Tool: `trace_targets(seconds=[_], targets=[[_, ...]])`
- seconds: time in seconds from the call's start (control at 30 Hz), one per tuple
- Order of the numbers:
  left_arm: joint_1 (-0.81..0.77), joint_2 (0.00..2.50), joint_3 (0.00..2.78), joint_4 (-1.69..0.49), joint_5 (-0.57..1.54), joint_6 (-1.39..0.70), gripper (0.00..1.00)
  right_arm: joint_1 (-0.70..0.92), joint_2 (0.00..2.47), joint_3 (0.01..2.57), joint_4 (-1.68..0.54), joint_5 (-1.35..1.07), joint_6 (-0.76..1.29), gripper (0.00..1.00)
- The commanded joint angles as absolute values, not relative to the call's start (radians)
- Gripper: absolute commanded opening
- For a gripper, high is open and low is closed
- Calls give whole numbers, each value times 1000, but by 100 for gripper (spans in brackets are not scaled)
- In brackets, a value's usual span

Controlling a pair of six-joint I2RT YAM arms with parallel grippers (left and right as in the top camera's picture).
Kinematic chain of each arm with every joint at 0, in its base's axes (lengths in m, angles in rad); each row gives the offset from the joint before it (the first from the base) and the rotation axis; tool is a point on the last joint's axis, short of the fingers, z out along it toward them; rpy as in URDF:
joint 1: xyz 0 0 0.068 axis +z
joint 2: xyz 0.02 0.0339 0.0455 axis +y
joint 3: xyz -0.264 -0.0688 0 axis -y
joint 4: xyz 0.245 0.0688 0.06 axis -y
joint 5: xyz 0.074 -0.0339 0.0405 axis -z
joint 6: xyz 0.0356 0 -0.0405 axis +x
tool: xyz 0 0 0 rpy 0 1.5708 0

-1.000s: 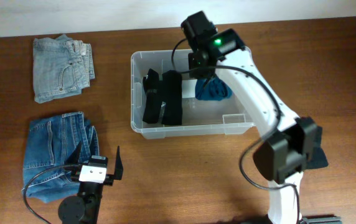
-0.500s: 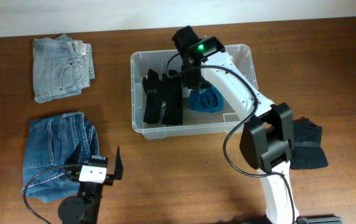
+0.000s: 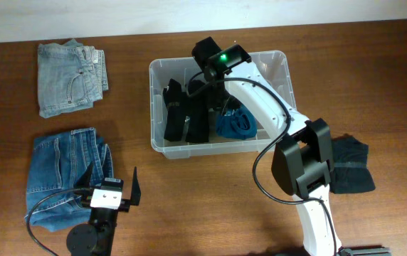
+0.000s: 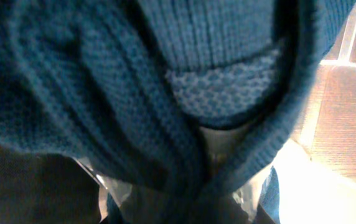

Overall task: Pack container
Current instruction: 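Place the teal garment in the container beside the black one, release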

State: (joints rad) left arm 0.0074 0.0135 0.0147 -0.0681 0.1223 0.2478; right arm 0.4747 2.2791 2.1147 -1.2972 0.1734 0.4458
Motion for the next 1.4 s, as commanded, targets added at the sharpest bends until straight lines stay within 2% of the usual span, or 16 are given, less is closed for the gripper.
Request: trace_targets(seconds=[0.0,0.13,0.3,0.4,0.5,0.53,0.67,0.83,0.97,1.17,1.23,1.37], targets=[[11,6,9,-69,115,263,99,490,2281,2130,-1294,183,454,24],[11,6,9,-69,115,263,99,500,2281,2130,-1294,183,454,25],[11,6,9,-69,115,263,99,504,2281,2130,-1292,187,454,33],[11,6,9,-69,115,263,99,504,2281,2130,-1292,187,454,52],[11,6,9,-69,115,263,99,504,2281,2130,-1295,187,453,75],[11,6,9,-69,115,263,99,504,2281,2130,-1295,187,453,78],[11,6,9,-69,115,263,99,504,2281,2130,-1293,187,454,80],[11,6,9,-69,115,263,99,504,2281,2130,-1281,173,454,79],[11,6,9,-69,115,263,100,504,2281,2130,-1238,84,453,68],[11,6,9,-69,115,263,99,504,2281,2130,-1172,29,450,43],[11,6,9,-69,115,263,99,504,2281,2130,-1163,29,450,39],[11,6,9,-69,115,263,100,504,2281,2130,-1150,27,450,37]])
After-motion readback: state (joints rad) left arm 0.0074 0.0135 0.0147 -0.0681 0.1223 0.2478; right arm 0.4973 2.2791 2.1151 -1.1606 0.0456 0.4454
